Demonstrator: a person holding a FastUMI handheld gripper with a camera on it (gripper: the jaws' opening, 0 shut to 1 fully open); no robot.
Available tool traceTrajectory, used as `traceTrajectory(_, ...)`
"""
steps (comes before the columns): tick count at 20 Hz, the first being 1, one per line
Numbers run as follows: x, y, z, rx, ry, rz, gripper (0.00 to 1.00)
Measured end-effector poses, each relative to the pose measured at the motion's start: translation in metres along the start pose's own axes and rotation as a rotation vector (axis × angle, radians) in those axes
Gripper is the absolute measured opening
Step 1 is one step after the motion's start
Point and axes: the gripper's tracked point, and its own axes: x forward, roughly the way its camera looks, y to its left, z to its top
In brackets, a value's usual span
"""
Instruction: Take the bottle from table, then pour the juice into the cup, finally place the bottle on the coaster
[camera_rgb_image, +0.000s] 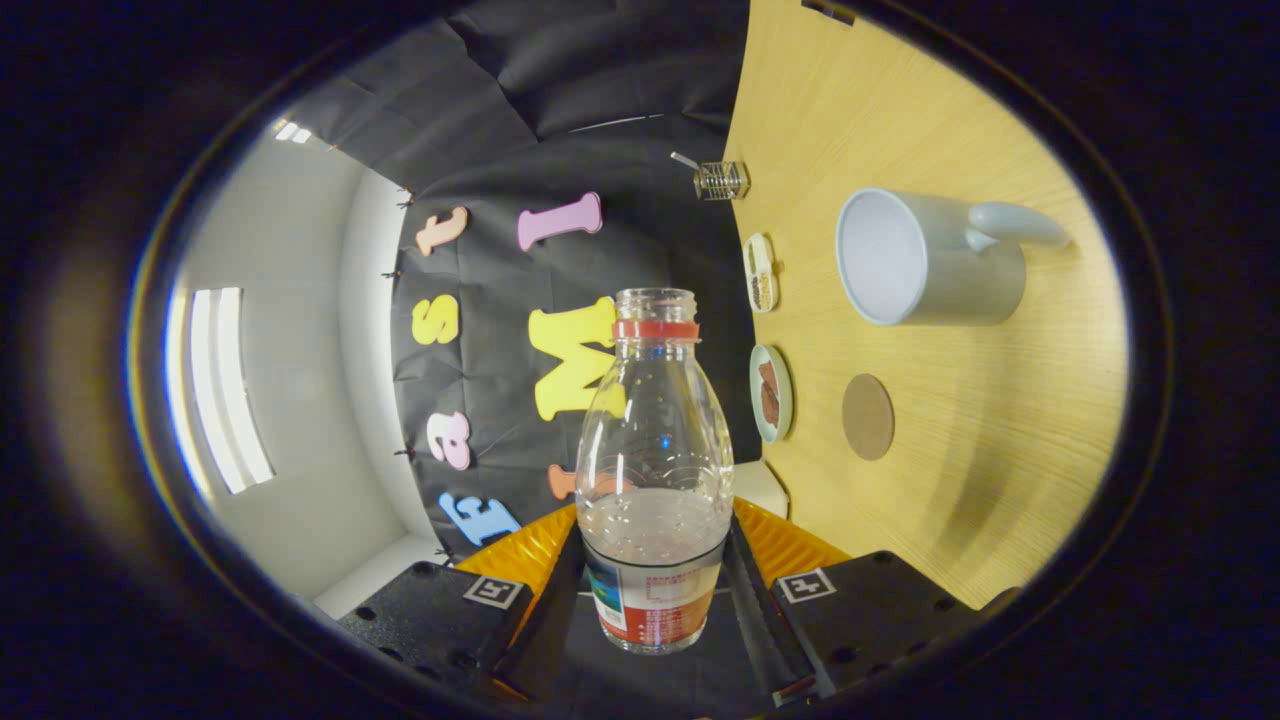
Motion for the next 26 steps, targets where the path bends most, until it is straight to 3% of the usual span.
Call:
traceTrajectory(7,0.001,-0.017,0.002,0.114,0.009,-0.062,0.77)
traceTrajectory(26,0.000,-0.018,0.010,0.136,0.011,-0.066,0.77)
